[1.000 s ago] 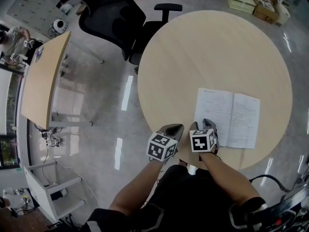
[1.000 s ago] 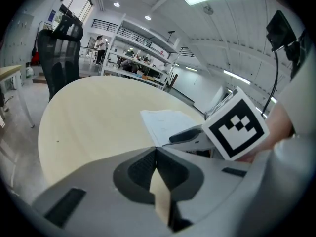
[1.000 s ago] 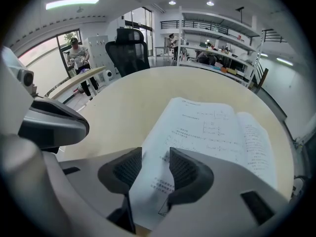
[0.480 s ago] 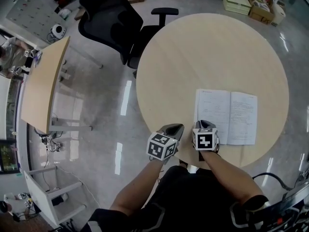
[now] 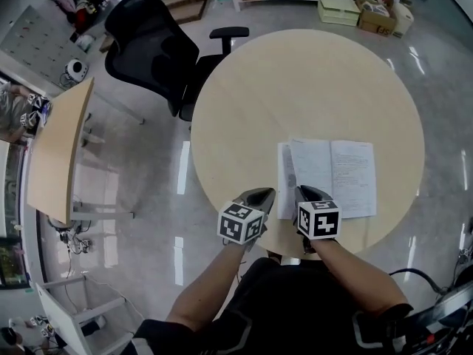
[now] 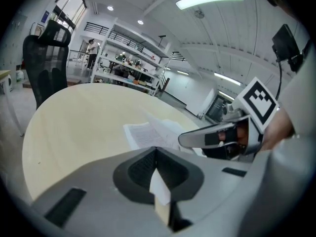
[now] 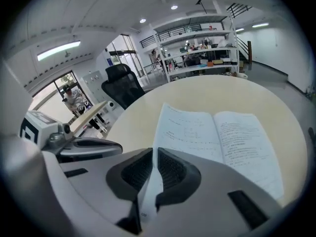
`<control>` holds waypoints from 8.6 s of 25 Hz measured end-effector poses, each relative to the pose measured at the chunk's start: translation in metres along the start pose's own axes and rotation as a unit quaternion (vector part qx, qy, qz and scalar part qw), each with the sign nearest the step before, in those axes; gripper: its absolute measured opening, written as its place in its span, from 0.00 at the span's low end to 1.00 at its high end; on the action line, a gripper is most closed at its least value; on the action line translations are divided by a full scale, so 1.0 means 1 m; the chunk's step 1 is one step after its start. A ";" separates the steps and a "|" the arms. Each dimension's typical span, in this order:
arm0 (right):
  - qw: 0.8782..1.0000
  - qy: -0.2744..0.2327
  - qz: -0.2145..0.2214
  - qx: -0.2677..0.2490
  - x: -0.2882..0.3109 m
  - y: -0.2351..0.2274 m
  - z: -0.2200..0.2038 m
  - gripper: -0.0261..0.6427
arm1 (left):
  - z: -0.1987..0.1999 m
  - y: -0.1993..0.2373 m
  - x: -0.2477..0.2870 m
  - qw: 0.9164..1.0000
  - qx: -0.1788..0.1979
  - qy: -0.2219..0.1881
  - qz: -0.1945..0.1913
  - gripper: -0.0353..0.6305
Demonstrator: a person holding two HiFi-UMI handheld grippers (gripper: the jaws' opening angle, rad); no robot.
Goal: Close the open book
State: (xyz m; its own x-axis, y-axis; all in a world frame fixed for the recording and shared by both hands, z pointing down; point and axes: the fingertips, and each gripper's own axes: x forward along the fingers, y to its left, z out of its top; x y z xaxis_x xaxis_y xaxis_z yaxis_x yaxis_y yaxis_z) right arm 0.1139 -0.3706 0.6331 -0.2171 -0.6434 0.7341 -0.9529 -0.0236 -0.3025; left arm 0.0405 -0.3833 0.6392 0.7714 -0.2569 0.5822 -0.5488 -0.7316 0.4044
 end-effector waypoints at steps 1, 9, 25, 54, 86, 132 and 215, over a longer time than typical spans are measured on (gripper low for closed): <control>1.000 -0.010 0.005 0.006 -0.008 0.000 0.004 0.09 | 0.002 -0.003 0.002 1.000 0.001 -0.002 -0.003 0.03; 0.995 -0.077 0.006 0.069 -0.065 -0.051 0.027 0.09 | 0.024 -0.030 0.025 0.999 0.021 -0.008 -0.026 0.03; 0.982 -0.104 0.062 0.147 -0.116 -0.161 0.009 0.09 | 0.033 -0.104 0.047 0.997 0.056 0.018 -0.048 0.03; 0.973 -0.021 -0.097 0.207 -0.087 -0.306 -0.078 0.10 | 0.008 -0.093 0.064 0.999 0.003 0.044 -0.020 0.03; 0.935 0.062 0.104 -0.335 -0.016 -0.003 -0.055 0.33 | -0.024 -0.011 -0.029 0.994 -0.085 -0.023 0.062 0.03; 0.849 -0.017 0.075 -0.522 -0.022 0.032 -0.063 0.04 | -0.027 0.000 -0.028 0.995 -0.089 -0.032 0.030 0.03; 0.820 0.070 0.044 -0.566 0.014 0.001 -0.085 0.30 | -0.059 0.000 -0.054 0.986 -0.141 -0.029 0.082 0.03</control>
State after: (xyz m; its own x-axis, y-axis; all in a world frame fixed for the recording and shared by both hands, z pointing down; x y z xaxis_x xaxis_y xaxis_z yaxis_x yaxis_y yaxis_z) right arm 0.0917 -0.3145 0.6949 -0.2421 -0.5086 0.8263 -0.5014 0.7947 0.3423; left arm -0.0204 -0.3315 0.6493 0.6773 -0.3986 0.6184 -0.7293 -0.4745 0.4929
